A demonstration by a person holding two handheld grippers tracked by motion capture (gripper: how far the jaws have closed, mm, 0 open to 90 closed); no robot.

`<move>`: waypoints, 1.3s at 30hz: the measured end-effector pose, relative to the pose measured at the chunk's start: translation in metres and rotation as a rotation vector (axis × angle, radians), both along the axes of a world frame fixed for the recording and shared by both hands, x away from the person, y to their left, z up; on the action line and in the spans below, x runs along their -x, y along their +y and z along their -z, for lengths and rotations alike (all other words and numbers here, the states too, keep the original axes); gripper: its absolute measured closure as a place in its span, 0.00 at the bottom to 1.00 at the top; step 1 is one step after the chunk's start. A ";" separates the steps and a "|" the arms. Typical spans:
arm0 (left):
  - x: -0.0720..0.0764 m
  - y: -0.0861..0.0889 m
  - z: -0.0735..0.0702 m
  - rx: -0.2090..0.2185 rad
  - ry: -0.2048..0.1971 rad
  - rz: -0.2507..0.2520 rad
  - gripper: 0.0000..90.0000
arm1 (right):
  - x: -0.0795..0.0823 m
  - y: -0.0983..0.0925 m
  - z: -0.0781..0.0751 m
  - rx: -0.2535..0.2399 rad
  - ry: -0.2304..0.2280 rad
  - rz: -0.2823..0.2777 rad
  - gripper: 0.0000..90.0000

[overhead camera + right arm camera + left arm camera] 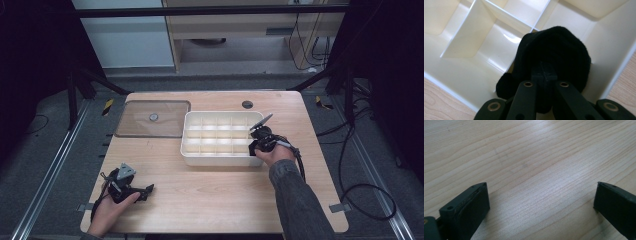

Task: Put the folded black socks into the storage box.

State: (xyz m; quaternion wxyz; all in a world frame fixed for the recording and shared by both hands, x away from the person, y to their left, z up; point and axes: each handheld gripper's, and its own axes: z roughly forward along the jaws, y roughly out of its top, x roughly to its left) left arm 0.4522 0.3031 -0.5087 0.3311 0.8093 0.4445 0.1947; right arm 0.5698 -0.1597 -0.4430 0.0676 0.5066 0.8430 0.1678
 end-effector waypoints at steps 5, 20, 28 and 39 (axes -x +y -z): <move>0.000 0.000 0.000 -0.002 0.000 0.002 0.00 | 0.000 0.001 0.000 0.005 0.004 0.007 1.00; 0.000 -0.001 0.000 0.002 0.000 0.004 0.00 | 0.004 0.002 0.002 0.003 0.000 0.010 1.00; 0.000 -0.001 0.000 0.002 -0.001 0.003 0.00 | 0.004 0.001 0.002 -0.007 -0.002 0.010 1.00; -0.001 -0.001 0.000 0.002 -0.001 0.004 0.00 | 0.001 -0.002 -0.001 -0.016 -0.004 -0.009 1.00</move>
